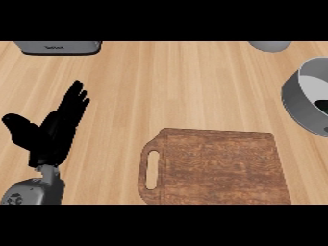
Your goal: Pick the eggplant from the cutting board and place it in the pot
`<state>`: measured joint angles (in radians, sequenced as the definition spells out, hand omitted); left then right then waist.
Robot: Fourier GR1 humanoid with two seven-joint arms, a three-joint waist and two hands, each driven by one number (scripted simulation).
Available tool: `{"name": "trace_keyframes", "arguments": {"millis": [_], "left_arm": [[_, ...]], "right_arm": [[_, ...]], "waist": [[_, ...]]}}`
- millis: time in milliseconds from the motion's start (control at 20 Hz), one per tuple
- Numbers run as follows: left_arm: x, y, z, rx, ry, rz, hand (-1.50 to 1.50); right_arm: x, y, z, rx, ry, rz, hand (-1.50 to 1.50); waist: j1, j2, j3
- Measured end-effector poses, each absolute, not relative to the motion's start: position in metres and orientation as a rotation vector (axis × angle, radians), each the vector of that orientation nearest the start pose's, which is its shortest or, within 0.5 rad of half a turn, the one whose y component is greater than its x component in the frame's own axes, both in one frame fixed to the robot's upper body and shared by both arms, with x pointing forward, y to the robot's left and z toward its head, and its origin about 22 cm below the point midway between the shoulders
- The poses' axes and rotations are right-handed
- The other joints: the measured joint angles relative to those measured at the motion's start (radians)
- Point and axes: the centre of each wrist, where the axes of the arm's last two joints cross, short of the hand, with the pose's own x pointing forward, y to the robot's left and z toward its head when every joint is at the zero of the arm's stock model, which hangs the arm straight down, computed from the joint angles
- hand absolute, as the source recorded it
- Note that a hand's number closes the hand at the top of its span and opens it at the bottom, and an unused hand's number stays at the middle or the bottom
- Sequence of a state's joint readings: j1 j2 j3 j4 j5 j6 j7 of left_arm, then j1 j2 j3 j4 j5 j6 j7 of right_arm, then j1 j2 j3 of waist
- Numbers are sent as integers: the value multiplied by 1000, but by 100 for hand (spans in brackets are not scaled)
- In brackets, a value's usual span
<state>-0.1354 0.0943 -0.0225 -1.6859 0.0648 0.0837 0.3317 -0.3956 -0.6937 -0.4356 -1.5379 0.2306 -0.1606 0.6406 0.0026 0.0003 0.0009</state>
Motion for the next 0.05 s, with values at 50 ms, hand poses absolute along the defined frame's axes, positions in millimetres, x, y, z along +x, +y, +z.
{"name": "trace_keyframes", "arguments": {"millis": [50], "left_arm": [[269, 229, 65, 14, -1477, -14, 0]], "right_arm": [[280, -423, 232, -1038, -1405, -239, -150]], "waist": [[-2, 0, 0]]}}
